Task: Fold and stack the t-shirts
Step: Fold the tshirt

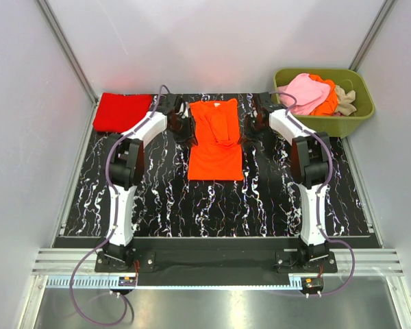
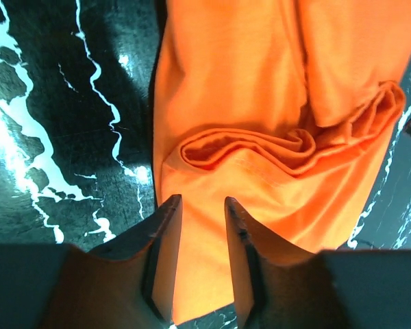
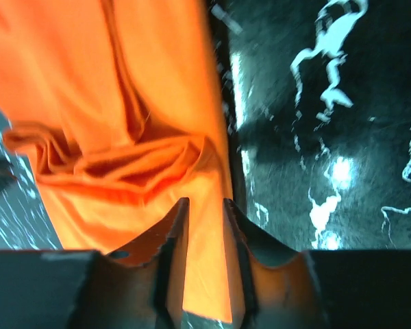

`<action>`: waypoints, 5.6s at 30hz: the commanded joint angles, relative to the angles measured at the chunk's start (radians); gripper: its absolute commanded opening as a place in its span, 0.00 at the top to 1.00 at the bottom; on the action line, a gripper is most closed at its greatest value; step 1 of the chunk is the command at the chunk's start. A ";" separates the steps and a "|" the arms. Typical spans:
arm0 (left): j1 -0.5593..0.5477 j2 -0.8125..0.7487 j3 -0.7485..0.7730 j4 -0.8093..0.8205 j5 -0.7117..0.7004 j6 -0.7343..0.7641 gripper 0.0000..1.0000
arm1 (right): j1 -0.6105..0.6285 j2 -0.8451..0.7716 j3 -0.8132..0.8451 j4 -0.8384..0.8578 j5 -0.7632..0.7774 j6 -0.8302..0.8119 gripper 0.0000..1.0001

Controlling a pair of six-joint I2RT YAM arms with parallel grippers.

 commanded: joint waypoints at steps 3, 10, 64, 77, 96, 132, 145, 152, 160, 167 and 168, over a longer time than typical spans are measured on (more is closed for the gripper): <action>0.007 -0.051 0.013 -0.025 0.009 0.123 0.57 | 0.002 -0.114 -0.057 0.009 -0.066 -0.290 0.61; 0.007 0.012 0.013 -0.033 0.012 0.168 0.52 | 0.012 -0.135 -0.108 0.078 -0.073 -0.624 0.56; -0.103 -0.502 -0.820 0.222 0.038 -0.002 1.00 | 0.071 -0.468 -0.812 0.332 -0.172 0.033 1.00; -0.185 -0.750 -0.992 0.184 -0.086 -0.069 0.54 | 0.205 -0.669 -0.966 0.303 -0.055 0.123 0.62; -0.042 -0.327 -0.448 0.139 -0.006 0.103 0.60 | 0.203 -0.406 -0.426 0.166 0.023 -0.816 0.54; -0.037 -0.302 -0.411 0.125 -0.019 0.102 0.49 | 0.203 -0.274 -0.443 0.160 -0.253 -1.447 0.49; -0.037 -0.293 -0.435 0.125 -0.003 0.123 0.51 | 0.203 -0.228 -0.403 0.158 -0.227 -1.465 0.53; -0.036 -0.243 -0.388 0.127 0.009 0.131 0.59 | 0.202 -0.221 -0.380 0.157 -0.230 -1.444 0.72; -0.037 -0.213 -0.362 0.138 0.049 0.129 1.00 | 0.199 -0.235 -0.369 0.157 -0.228 -1.419 1.00; -0.037 -0.250 -0.349 0.144 0.070 0.113 1.00 | 0.199 -0.260 -0.364 0.158 -0.211 -1.396 1.00; -0.037 -0.256 -0.348 0.145 0.075 0.111 1.00 | 0.199 -0.266 -0.367 0.157 -0.207 -1.393 1.00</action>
